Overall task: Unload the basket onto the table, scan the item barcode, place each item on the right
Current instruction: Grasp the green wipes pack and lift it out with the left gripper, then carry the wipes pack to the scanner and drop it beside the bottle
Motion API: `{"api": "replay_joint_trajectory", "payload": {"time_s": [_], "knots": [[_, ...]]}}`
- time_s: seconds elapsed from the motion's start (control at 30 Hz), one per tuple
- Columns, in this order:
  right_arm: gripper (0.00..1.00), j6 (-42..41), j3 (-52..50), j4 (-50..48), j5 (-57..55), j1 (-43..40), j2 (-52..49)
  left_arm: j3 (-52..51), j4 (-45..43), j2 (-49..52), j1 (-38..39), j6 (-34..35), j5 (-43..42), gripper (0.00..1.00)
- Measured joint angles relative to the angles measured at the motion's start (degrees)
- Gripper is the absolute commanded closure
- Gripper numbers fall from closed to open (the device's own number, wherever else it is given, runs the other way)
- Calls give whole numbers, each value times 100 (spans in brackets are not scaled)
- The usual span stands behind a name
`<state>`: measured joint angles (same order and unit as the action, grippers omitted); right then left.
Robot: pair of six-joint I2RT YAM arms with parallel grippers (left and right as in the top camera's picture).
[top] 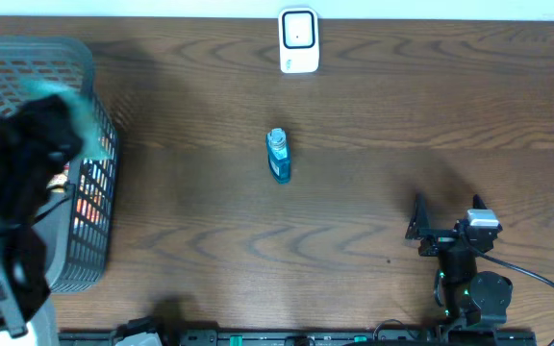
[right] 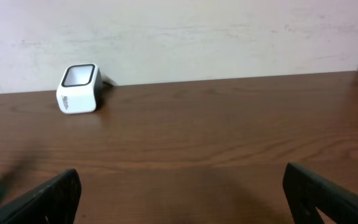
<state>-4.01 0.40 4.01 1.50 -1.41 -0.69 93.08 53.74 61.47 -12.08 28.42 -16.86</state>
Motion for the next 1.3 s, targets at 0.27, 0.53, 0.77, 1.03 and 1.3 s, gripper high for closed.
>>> {"api": "replay_joint_trajectory", "payload": {"time_s": [0.27, 0.53, 0.77, 1.03, 1.3], "knots": [[1, 0, 0, 2, -2, 0, 0, -551, 11, 680, 2114, -153, 354, 93], [1, 0, 0, 2, -2, 0, 0, -1281, -44, 2170, 2872, 468, 992, 93], [1, 0, 0, 0, -2, 0, 0, -1467, -350, 3685, 2994, 1552, 1126, 92], [1, 0, 0, 0, -2, 0, 0, -1467, -772, 4892, 3012, 2455, 1086, 12], [1, 0, 0, 0, 0, 0, 0, -1469, -776, 4968, 3101, 2621, 1126, 2]]}}
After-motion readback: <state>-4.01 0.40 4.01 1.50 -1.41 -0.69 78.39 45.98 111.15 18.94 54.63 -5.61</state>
